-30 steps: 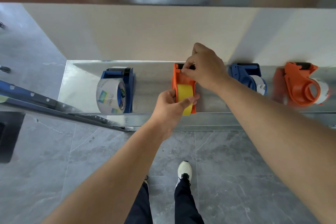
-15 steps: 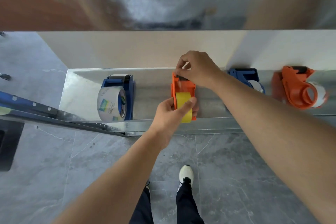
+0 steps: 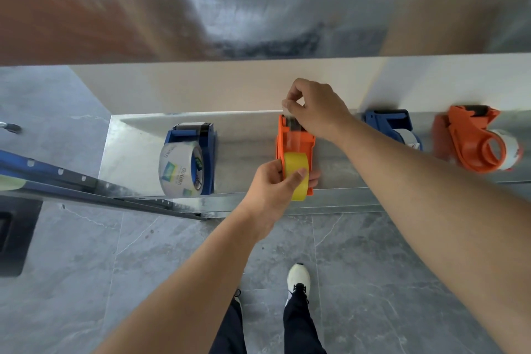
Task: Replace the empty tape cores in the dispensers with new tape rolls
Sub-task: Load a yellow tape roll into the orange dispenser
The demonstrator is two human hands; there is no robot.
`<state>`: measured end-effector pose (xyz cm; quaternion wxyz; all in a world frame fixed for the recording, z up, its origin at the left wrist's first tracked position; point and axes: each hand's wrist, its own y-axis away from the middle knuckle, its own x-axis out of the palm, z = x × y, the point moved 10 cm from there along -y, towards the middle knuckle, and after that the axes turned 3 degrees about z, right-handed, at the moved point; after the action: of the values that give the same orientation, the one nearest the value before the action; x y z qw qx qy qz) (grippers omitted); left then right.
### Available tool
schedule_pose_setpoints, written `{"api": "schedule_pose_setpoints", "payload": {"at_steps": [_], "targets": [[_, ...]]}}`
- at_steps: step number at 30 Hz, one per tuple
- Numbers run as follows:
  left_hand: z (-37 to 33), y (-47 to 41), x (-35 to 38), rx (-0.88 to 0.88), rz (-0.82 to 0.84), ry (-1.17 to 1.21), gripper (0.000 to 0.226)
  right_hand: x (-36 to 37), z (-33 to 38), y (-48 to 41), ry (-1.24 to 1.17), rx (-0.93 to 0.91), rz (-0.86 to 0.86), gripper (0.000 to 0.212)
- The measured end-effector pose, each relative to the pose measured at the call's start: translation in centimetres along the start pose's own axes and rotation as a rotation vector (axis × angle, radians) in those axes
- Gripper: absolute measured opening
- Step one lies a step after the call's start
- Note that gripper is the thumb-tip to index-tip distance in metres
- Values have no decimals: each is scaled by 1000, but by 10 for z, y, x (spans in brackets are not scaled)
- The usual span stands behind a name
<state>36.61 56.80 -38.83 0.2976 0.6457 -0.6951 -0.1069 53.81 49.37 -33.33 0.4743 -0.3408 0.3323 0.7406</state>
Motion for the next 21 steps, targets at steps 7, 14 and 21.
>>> {"api": "schedule_pose_setpoints", "payload": {"at_steps": [7, 14, 21], "targets": [[0, 2, 4, 6, 48, -54, 32, -7, 1, -1, -14, 40, -54, 19], [-2, 5, -2, -43, -158, 22, 39, -4, 5, -5, -40, 40, -12, 18], [0, 3, -2, -11, -115, -8, 33, -7, 3, -9, 10, 70, -20, 18]]}}
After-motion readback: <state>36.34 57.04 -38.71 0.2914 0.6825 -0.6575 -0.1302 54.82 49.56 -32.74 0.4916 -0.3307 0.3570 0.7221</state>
